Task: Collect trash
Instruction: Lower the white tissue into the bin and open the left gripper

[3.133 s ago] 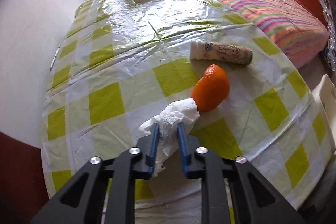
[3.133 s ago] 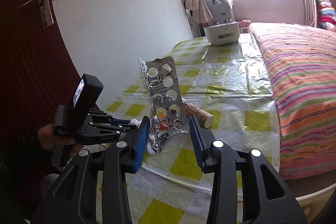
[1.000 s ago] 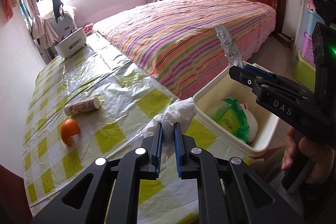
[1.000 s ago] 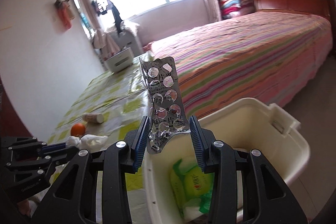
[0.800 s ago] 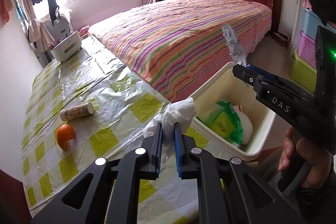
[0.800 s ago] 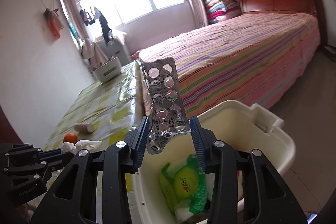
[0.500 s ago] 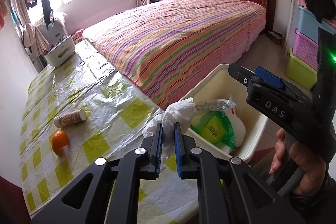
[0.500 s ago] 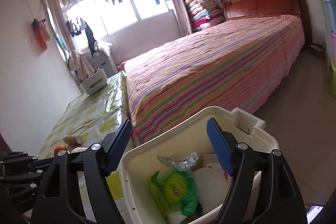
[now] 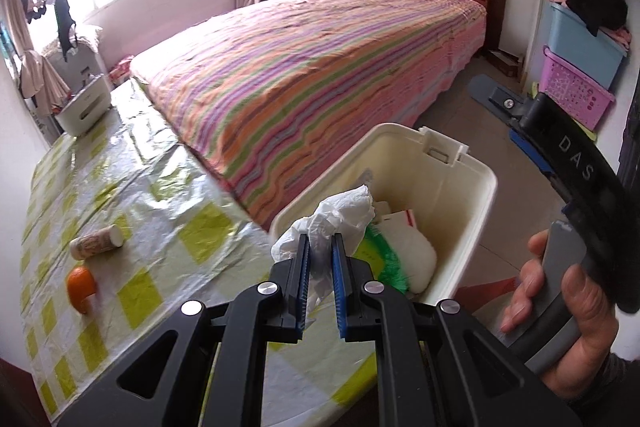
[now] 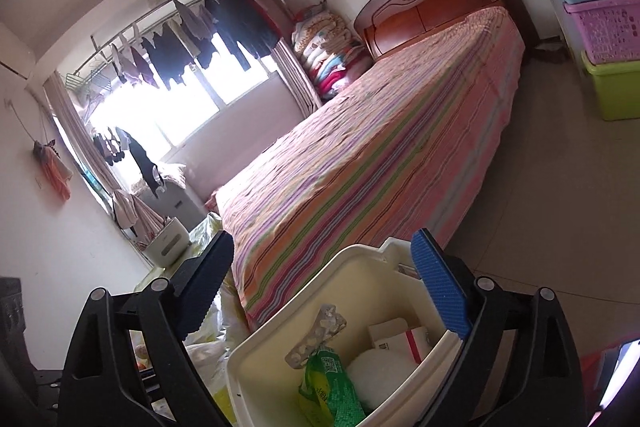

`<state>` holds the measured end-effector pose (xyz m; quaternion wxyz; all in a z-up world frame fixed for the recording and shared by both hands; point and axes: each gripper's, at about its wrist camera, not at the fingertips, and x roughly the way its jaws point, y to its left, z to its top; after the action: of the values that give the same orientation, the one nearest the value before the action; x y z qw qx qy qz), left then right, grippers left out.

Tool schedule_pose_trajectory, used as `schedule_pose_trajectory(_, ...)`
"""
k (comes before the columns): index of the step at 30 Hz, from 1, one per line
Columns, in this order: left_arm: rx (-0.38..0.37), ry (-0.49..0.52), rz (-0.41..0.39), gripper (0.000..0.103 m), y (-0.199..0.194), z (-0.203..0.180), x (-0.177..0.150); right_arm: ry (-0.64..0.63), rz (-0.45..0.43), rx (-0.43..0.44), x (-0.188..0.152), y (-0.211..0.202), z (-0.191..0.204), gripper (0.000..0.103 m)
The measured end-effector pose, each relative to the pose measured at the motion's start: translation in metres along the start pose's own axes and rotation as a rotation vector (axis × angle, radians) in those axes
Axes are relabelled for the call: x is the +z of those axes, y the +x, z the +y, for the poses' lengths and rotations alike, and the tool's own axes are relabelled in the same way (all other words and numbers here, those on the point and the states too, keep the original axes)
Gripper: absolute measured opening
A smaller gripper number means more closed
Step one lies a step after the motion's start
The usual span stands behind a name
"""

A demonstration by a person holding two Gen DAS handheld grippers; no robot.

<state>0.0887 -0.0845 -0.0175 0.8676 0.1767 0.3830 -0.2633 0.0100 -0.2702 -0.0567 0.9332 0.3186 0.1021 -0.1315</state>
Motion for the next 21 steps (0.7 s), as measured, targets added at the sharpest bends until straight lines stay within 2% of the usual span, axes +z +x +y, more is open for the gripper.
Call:
schedule_pose_trajectory(4,-0.021,0.02,0.019,0.011,0.012,-0.013,0.006,0.031,-0.02,0.004,0.004,-0.003,-0.003,0.089)
schedule_pose_trajectory(10,-0.032,0.007,0.041,0.013,0.029,-0.021,0.011,0.156,-0.074,0.003,0.017,-0.018,-0.036,0.09)
schedule_pose_trajectory(16,-0.037,-0.011,0.056,0.013,0.041,-0.026,0.015,0.188,-0.055,0.007,0.011,-0.006,-0.041,0.091)
schedule_pose_trajectory(17,-0.038,-0.011,0.062,0.017,0.042,-0.027,0.014,0.186,-0.054,0.008,0.01,-0.004,-0.041,0.091)
schedule_pose_trajectory(19,-0.032,-0.015,0.074,0.037,0.045,-0.028,0.014,0.184,-0.049,0.011,0.009,0.001,-0.042,0.091)
schedule_pose_trajectory(20,-0.027,-0.022,0.07,0.062,0.045,-0.028,0.014,0.184,-0.045,0.012,0.008,0.002,-0.043,0.092)
schedule_pose_trajectory(21,-0.025,-0.028,0.062,0.076,0.044,-0.027,0.014,0.187,-0.042,0.014,0.009,0.002,-0.044,0.092)
